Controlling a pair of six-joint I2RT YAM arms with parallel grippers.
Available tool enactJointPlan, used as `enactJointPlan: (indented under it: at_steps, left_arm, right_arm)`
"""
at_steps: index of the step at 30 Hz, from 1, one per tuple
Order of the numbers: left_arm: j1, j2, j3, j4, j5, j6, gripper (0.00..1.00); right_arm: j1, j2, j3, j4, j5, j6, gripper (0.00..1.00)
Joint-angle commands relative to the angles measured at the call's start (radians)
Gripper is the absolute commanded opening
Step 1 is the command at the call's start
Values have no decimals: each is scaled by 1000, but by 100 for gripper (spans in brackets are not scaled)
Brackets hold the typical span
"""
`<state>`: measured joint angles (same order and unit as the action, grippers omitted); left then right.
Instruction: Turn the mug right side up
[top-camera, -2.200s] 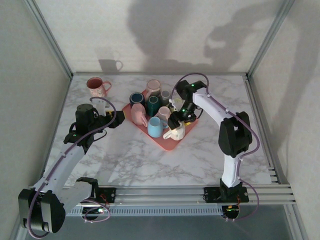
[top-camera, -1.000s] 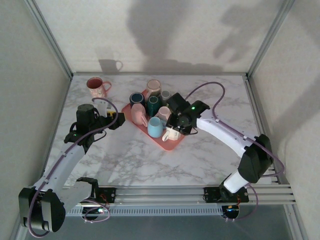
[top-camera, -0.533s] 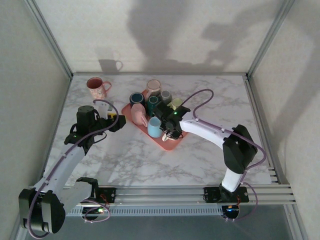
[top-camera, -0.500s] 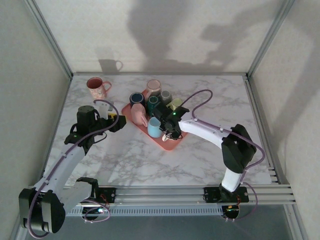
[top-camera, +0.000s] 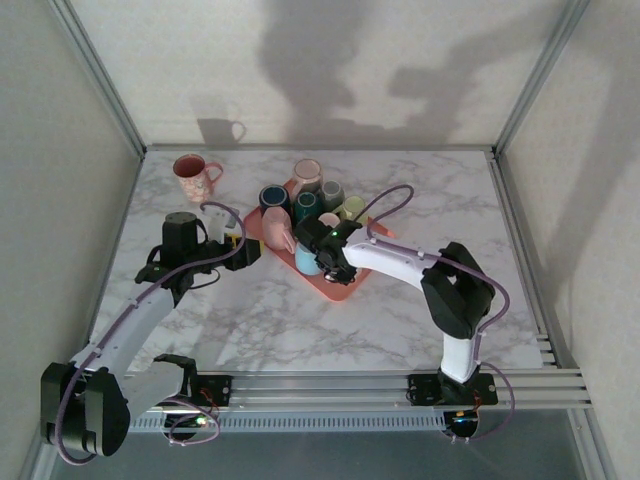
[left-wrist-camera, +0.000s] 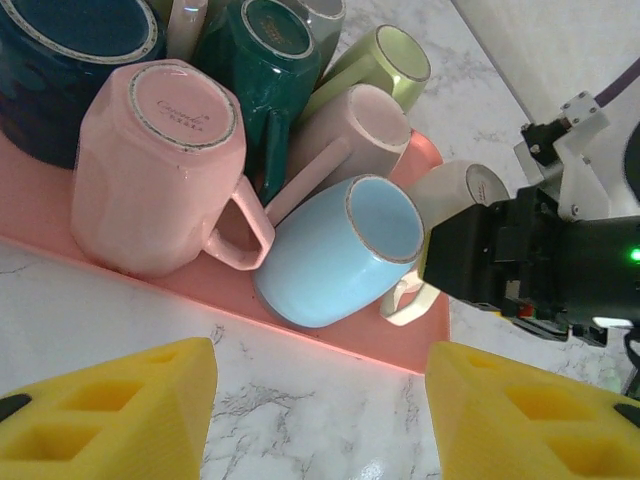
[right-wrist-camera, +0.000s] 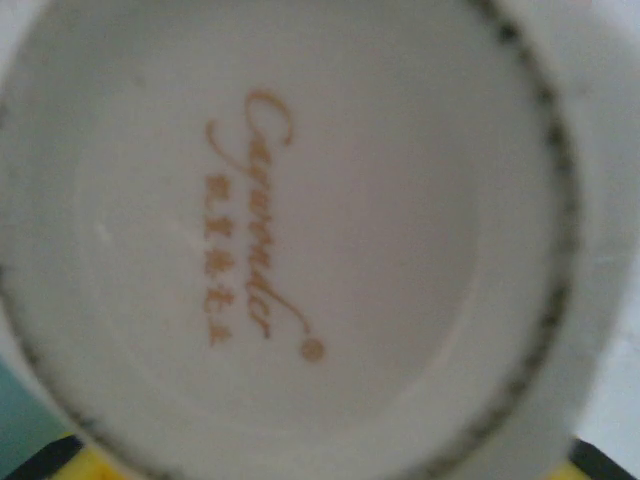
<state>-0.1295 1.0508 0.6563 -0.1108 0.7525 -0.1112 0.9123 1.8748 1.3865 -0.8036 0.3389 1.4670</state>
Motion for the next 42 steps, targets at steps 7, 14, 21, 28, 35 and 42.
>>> enactJointPlan:
  at_steps: [7,14,21,28,35,42]
  left_arm:
    - [-9,-2,5,-21,-2,17,57]
    - [-9,11,8,-18,-5,22,57]
    - [-9,15,2,-19,-20,19,57]
    - [-9,6,6,-29,-32,20,57]
    - [-9,8,8,-35,-37,22,57]
    - [-9,17,12,-36,-39,20,57]
  right_arm:
    - [16,-22,-28,-57,111,-113,32]
    - [4,-69,-138,72,94,-299,27]
    - [-4,-80,-168,175,104,-430,25]
    - [-5,-93,-185,189,122,-426,29]
    - [-4,-132,-229,217,150,-372,28]
    - [-9,-107,-235,230,139,-378,28]
